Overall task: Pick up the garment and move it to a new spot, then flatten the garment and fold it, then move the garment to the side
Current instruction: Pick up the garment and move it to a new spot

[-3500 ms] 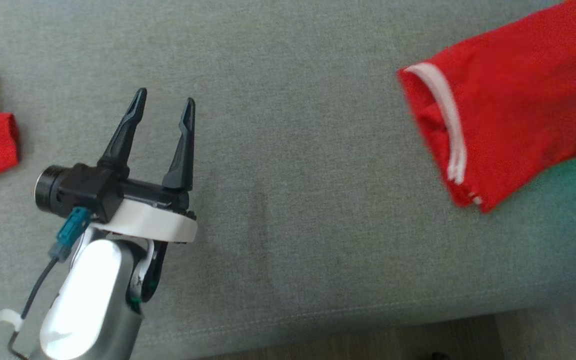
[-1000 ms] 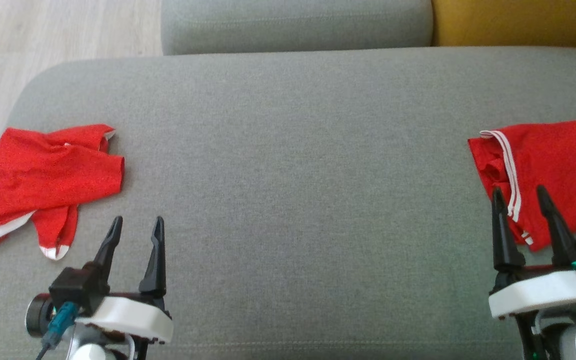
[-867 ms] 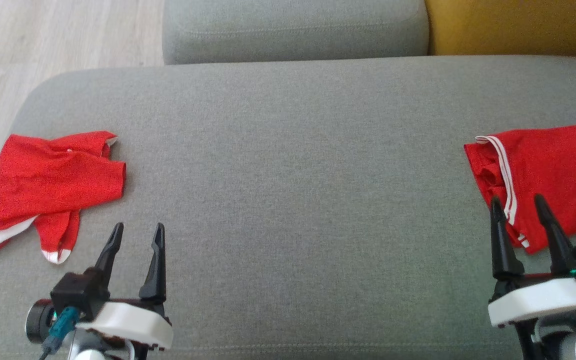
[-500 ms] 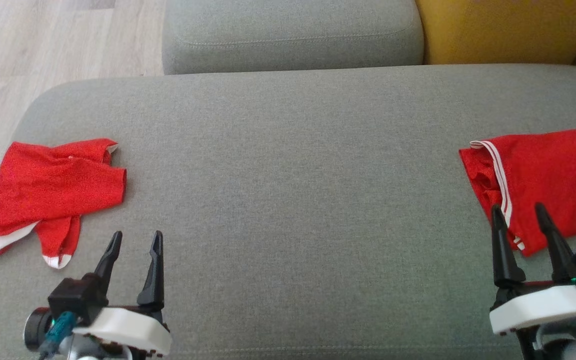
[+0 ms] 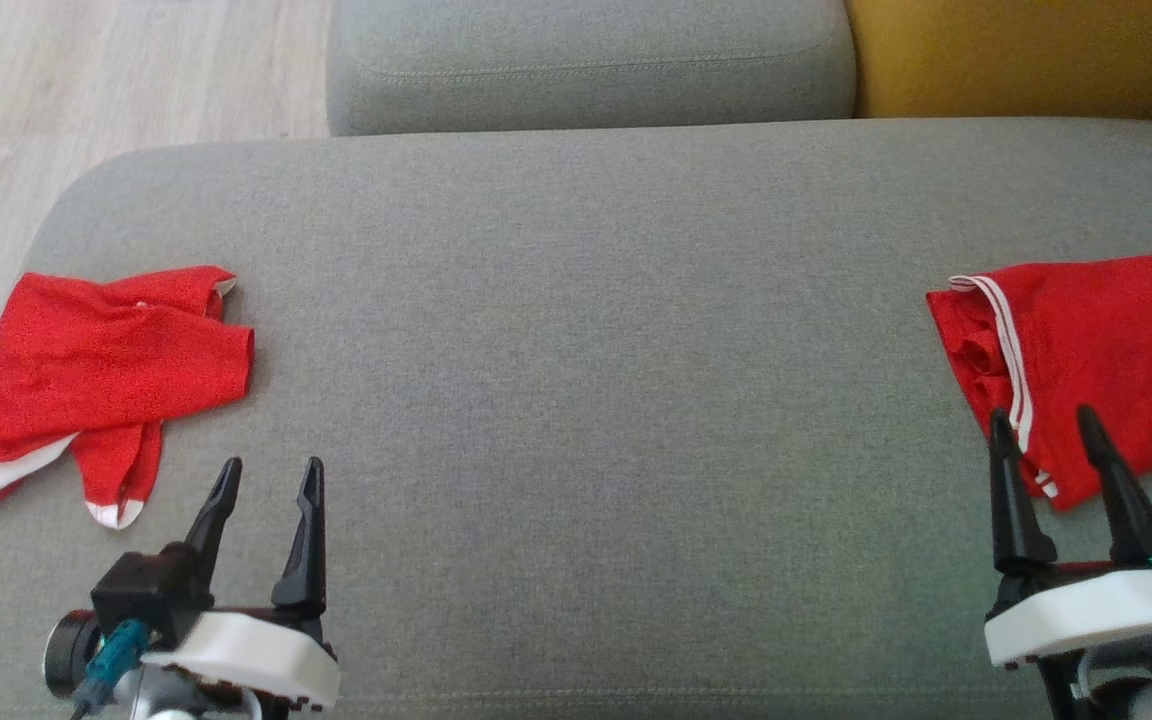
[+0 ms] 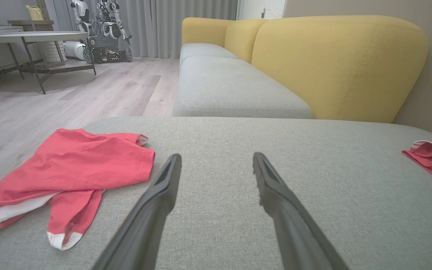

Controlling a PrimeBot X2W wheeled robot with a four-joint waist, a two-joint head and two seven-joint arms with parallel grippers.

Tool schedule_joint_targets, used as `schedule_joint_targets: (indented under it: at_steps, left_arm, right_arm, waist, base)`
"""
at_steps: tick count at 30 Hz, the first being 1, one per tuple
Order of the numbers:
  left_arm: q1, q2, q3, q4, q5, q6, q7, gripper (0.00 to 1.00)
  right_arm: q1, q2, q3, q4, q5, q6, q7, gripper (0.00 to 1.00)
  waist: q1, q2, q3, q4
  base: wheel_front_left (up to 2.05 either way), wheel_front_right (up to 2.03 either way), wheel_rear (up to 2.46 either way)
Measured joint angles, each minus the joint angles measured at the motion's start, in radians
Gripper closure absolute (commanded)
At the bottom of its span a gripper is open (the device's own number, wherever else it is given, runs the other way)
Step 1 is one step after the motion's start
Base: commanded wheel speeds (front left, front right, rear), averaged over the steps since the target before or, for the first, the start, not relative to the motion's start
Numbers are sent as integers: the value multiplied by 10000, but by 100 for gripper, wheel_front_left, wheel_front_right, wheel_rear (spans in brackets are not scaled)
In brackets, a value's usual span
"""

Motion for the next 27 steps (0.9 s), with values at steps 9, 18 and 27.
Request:
schedule_joint_targets:
  at_steps: [9,18,27]
  left_arm:
    - [-358,-19,-38,-27,-56,10,-17,0]
    - [-792,-123,36,272,-161,-2,-230,0]
    - [-1067,-194,171,596,-161,-4,-362,0]
  right_arm:
    - [5,4,-128,-313,-2,0,33,0]
    - [-30,8,215,-727,-35,0,249,0]
    - [-36,10,274,-748,-58,0,267,0]
  waist:
    - [0,0,138,604]
    - [0,0,234,2302]
    - [0,0,244,3971]
  base:
    - [0,0,0]
    - [0,0,0]
    - [0,0,0]
